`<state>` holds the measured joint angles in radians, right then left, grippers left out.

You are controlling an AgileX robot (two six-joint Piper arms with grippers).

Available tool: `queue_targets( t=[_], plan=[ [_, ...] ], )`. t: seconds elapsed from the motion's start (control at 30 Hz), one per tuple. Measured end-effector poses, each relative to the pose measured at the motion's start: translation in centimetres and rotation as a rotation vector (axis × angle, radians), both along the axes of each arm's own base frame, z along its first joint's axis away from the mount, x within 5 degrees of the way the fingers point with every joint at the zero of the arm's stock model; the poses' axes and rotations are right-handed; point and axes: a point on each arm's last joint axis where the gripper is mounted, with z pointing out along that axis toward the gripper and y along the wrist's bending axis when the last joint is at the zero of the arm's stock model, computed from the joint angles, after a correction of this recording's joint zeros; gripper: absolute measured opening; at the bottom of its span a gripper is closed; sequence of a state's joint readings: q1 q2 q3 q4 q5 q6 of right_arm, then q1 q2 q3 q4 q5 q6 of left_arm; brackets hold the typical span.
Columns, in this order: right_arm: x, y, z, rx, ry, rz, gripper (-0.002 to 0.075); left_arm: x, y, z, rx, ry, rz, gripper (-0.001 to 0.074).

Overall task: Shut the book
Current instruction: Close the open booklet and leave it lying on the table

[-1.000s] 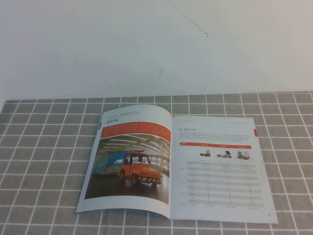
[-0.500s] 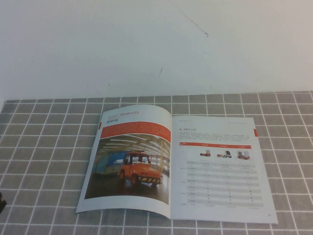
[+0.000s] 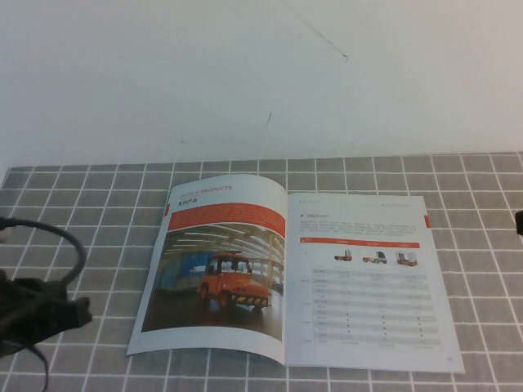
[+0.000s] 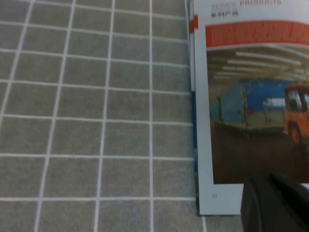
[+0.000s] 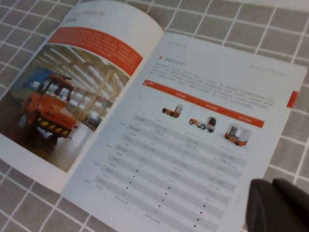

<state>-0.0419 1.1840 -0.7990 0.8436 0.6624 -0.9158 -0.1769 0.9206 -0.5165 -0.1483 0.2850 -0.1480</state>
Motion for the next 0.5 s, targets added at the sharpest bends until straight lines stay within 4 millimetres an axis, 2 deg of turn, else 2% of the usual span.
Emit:
queue_targets(
  t=[0.27, 0.5],
  plan=[
    [4.1, 0.9, -5.4, 0.101, 0.134, 0.042, -0.0003, 4.8, -2.4, -2.5, -0.011, 0.208, -0.054, -0.0004],
    [6.4, 4.1, -11.0, 0.072, 0.224, 0.131, -0.0003, 8.2, -3.6, -3.8, -0.032, 0.305, -0.083, -0.0004]
  ],
)
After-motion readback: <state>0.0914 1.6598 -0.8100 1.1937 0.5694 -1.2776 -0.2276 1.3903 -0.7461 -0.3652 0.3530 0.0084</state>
